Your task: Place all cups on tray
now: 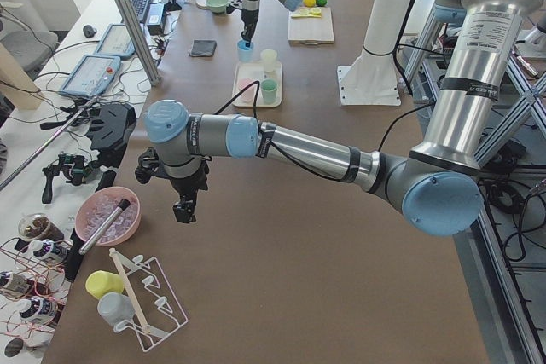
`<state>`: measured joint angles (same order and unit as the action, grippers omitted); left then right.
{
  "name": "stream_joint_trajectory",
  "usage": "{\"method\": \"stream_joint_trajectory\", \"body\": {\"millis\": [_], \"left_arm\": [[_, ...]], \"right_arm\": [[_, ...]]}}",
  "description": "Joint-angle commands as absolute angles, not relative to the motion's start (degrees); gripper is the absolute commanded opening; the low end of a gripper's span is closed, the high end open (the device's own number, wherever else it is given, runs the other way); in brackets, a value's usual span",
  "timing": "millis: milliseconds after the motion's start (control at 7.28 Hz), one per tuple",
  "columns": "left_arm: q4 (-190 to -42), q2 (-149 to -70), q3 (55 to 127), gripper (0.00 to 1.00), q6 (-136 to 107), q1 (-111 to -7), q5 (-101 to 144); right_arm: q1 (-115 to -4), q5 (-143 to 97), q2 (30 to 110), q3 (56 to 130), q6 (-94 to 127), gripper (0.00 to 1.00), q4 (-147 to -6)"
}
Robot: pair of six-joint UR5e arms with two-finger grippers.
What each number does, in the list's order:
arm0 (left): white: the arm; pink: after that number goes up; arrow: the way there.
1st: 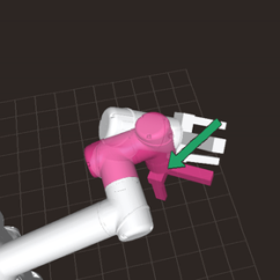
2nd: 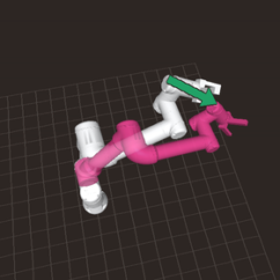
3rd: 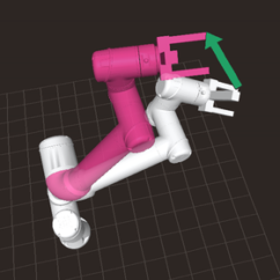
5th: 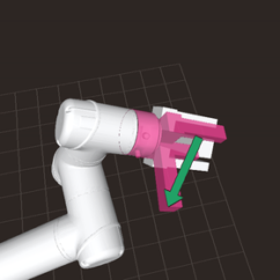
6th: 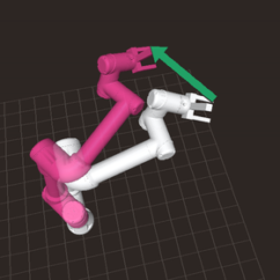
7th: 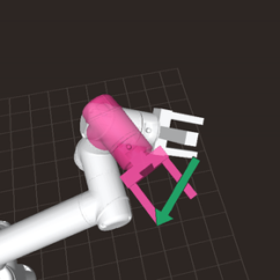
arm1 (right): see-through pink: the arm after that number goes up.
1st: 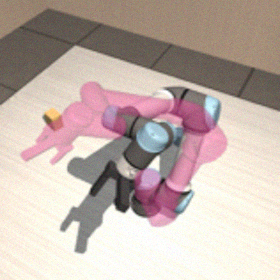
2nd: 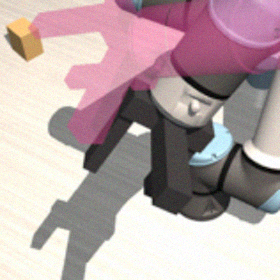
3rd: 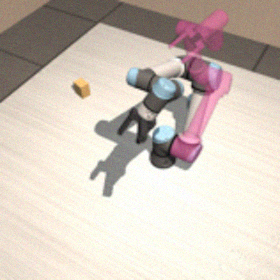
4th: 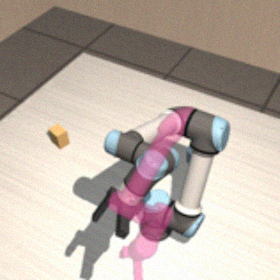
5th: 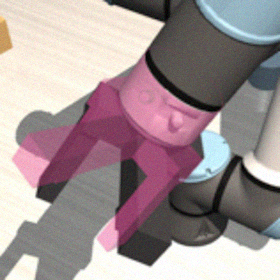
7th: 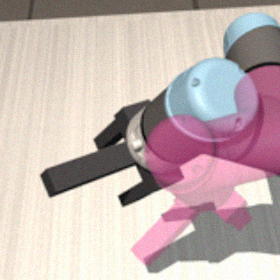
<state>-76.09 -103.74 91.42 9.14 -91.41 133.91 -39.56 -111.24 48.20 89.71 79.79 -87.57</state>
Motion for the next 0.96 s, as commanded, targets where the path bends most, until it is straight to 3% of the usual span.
{"method": "stream_joint_trajectory", "body": {"millis": [0,137,275,412,687,824], "left_arm": [[-76.4,-103.4,91.4,0.98,9.1,-91.1,133.9],[-76.4,-103.4,91.3,0.98,9.2,-91.1,133.9],[-76.4,-103.4,91.3,0.98,9.2,-91.1,133.9],[-76.4,-103.4,91.4,0.98,9.2,-91.1,133.9],[-76.5,-102.6,91.3,0.98,9.3,-91.1,134.0],[-76.5,-102.6,91.2,0.98,9.3,-91.0,134.0]], "right_arm": [[-37.3,-110.7,48.1,88.2,80.1,0.00,-87.5],[-36.6,-110.7,48.1,88.1,80.2,0.00,-87.5],[-36.6,-110.7,47.9,87.2,80.1,0.12,-87.5],[-36.6,-110.7,48.0,85.6,79.6,0.66,-84.8],[-37.7,-110.7,47.6,84.5,78.8,1.00,-82.5],[-39.5,-111.5,47.5,85.9,78.1,1.00,-82.9]]}}
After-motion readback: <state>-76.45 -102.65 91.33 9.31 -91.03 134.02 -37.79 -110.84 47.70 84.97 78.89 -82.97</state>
